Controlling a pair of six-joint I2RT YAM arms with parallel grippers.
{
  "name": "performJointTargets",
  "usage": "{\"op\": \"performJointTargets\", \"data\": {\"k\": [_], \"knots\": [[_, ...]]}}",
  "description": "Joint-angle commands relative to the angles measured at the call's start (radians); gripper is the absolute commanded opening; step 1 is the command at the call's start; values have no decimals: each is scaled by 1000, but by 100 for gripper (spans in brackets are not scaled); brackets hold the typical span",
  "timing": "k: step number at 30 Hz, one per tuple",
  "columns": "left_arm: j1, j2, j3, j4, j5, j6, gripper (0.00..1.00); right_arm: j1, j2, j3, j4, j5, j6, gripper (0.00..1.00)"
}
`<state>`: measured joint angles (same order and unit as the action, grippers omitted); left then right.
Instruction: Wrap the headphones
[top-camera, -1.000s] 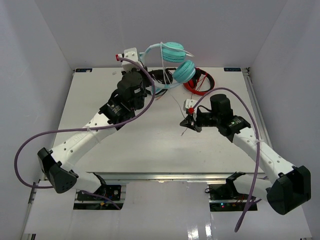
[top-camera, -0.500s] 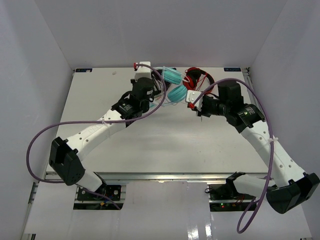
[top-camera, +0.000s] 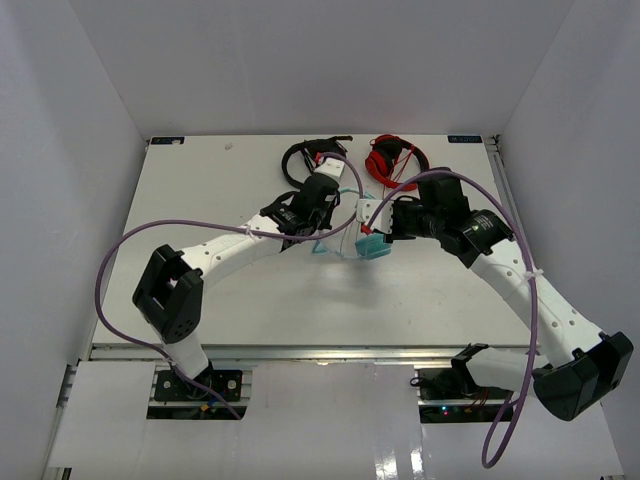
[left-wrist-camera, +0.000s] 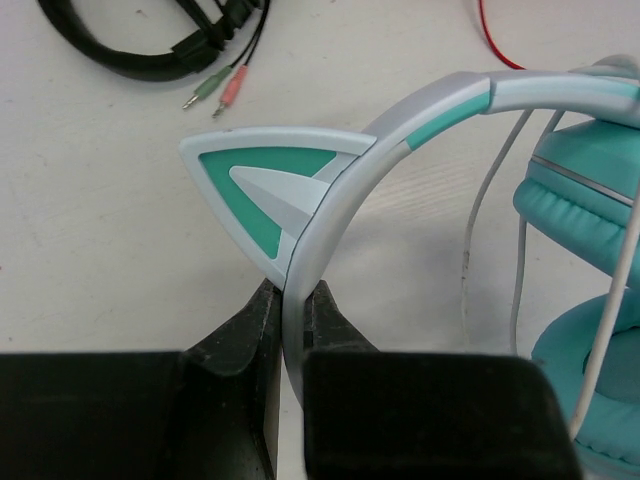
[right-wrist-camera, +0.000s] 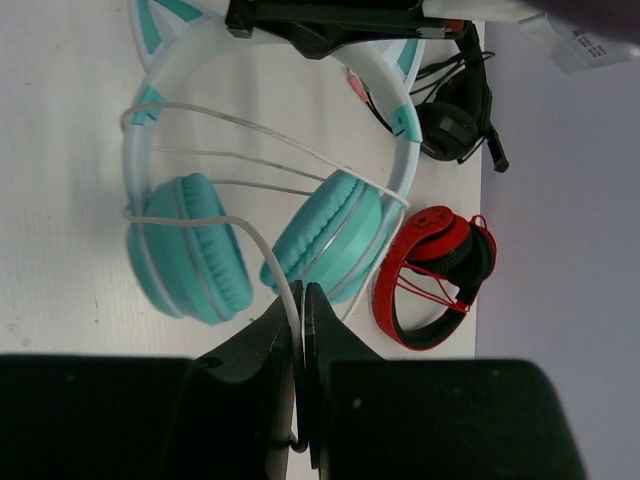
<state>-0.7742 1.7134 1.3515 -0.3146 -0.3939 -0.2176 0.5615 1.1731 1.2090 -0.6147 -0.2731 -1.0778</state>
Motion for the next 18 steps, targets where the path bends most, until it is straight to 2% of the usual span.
{"op": "performJointTargets", "data": {"k": [1,6,18], "knots": [[-9,-44,34,34,160,19,0,8,8,-20,83,103,-92,12],[-16,-81,-23,33,231,44,0,8,17,-42,90,132,-158,15],[-15,-81,-55,-21,199,88,0,9,19,65,8,63,-170,18]]}}
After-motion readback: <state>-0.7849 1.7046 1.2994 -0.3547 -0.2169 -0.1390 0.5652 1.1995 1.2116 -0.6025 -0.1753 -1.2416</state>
